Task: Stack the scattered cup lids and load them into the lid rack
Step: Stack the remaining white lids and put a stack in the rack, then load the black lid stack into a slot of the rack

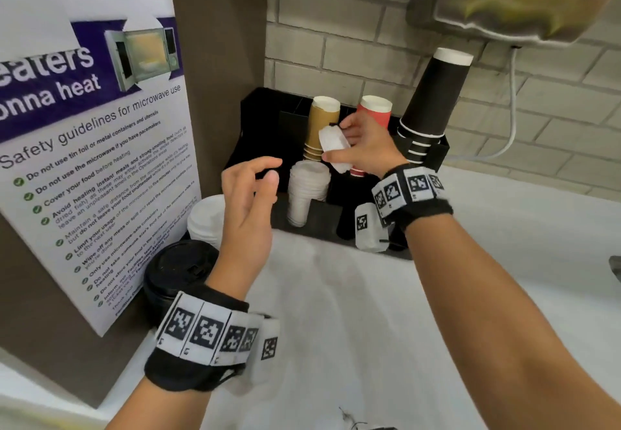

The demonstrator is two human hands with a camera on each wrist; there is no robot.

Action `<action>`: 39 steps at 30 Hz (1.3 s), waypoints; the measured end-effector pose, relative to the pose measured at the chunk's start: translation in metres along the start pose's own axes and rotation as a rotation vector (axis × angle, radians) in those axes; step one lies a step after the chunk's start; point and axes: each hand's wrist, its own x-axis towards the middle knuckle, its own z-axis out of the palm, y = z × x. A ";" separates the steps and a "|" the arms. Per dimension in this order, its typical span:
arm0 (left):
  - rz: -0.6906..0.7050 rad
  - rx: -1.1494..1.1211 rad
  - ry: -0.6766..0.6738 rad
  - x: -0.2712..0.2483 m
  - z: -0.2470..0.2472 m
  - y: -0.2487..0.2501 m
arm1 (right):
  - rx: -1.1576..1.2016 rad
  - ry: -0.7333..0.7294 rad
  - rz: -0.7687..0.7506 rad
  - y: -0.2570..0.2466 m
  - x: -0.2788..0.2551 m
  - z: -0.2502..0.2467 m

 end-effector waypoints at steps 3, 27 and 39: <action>-0.032 -0.023 -0.009 -0.003 -0.002 0.003 | -0.312 -0.135 -0.073 0.008 0.027 0.017; -0.097 -0.046 0.004 -0.009 0.002 0.000 | -1.166 -0.263 -0.197 0.022 -0.009 0.077; 0.004 0.734 -0.507 0.014 -0.033 0.041 | -1.037 -0.410 -0.041 0.005 -0.018 0.075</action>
